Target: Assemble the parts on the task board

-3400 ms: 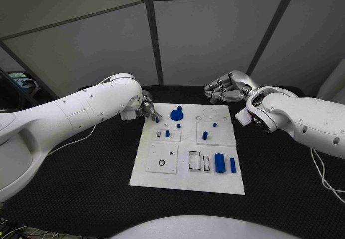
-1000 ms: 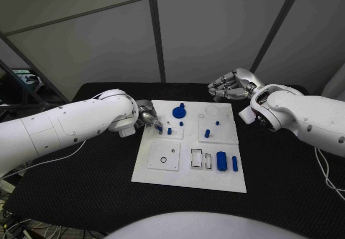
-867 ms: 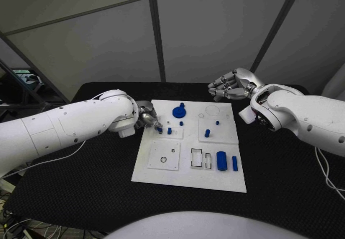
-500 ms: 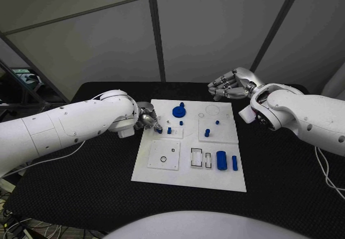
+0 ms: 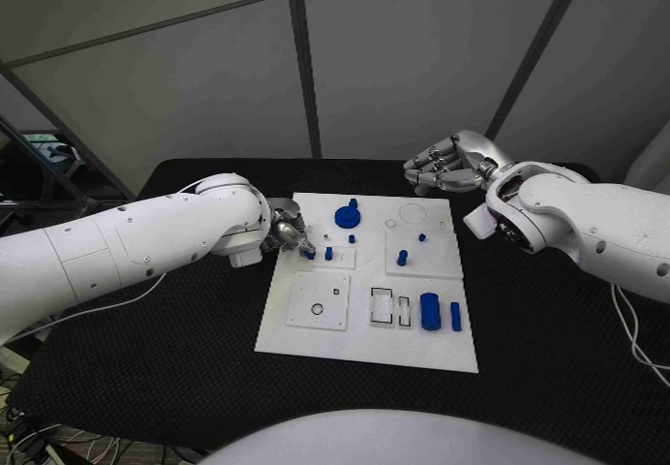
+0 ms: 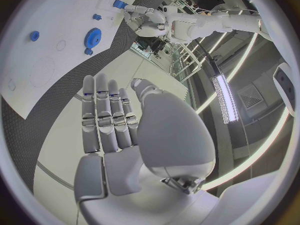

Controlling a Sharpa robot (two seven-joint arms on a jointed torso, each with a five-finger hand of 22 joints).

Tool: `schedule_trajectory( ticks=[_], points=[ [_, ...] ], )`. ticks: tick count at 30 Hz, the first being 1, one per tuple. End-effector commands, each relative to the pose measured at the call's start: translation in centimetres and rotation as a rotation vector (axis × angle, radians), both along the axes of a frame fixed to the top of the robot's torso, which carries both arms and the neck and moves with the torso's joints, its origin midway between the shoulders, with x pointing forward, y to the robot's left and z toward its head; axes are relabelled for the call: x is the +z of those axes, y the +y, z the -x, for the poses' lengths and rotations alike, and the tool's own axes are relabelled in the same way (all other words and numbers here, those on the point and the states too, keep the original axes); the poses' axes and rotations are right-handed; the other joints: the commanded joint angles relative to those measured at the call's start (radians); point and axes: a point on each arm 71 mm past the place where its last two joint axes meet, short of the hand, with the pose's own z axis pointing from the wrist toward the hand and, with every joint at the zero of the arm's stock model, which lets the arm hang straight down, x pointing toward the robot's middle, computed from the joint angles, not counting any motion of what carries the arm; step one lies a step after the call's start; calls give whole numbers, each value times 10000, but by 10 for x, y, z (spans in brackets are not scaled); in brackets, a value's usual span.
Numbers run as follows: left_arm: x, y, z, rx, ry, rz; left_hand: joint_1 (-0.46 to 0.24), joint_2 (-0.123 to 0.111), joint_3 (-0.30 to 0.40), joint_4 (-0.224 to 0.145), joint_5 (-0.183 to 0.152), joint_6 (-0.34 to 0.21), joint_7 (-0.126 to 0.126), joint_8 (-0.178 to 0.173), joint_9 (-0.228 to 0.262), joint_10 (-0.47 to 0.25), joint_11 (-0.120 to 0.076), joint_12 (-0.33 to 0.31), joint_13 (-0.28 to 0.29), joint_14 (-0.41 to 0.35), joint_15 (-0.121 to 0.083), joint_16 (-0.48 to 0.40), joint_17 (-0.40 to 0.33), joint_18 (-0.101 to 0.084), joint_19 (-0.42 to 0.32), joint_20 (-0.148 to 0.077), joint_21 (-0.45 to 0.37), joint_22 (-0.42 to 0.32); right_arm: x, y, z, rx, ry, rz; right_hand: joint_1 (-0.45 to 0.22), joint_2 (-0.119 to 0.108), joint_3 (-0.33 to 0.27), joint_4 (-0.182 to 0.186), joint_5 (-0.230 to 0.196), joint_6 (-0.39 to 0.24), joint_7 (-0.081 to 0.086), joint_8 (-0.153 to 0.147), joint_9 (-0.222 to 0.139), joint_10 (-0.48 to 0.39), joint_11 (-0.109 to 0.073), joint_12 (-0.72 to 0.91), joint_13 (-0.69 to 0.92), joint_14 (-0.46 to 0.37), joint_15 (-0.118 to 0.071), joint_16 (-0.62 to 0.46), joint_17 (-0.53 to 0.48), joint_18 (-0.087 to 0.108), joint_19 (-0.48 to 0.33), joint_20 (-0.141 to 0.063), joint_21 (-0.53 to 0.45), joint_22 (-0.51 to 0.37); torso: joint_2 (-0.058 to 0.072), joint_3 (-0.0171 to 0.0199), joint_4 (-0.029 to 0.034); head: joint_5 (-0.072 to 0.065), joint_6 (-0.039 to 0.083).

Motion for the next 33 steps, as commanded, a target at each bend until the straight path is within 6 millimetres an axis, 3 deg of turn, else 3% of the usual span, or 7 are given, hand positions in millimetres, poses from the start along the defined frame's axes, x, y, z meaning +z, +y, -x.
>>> schedule_trajectory(
  ticks=[1, 6, 15, 33],
  points=[
    [-6, -2, 4, -290, 334, -242, 76, 33, 1154, -1097, 45, 15, -58, 71, -5, 44, -25, 4, -11, 588, -76, 46, 1033, -741, 63, 8, 53, 538, 1, 1, 0, 94, -37, -14, -74, -10, 38, -3, 45, -55, 6, -42, -6, -74, 14, -8, -10, -19, 20, -24, -10, 105, 37, 59, -34, -11, -4, -2, 4, -4, -5],
    [-6, -3, 5, -327, 351, -246, -24, -89, 1243, -1169, 516, 42, -71, 190, 53, 111, -40, 20, -5, 589, -89, 42, 1033, -747, 78, -8, 67, 571, 1, 1, 0, 96, -38, -14, -74, -10, 38, -3, 45, -55, 6, -42, -6, -74, 14, -8, -10, -19, 20, -24, -10, 105, 37, 59, -34, -11, -3, -2, 8, -5, 5],
    [-8, -5, 4, -472, 516, -323, -56, -214, 1271, -1259, 794, 77, -90, 288, 108, 190, -61, 86, 57, 592, -104, 47, 1039, -762, 115, -21, 115, 639, 1, 1, 0, 102, -35, -14, -74, -10, 38, -3, 45, -55, 6, -42, -6, -74, 14, -8, -10, -19, 20, -24, -10, 105, 37, 59, -34, -11, 3, -6, -9, -8, -2],
    [-14, -11, -5, -677, 965, -625, -59, -263, 1287, -1300, 902, 95, -97, 325, 132, 229, -70, 118, 86, 592, -110, 45, 1038, -771, 137, -28, 145, 679, 1, 2, 0, 119, -16, -10, -74, -10, 38, -3, 45, -55, 6, -42, -6, -74, 14, -8, -10, -19, 20, -24, -10, 105, 37, 59, -34, -11, 3, 13, -11, -5, -63]
  ],
)
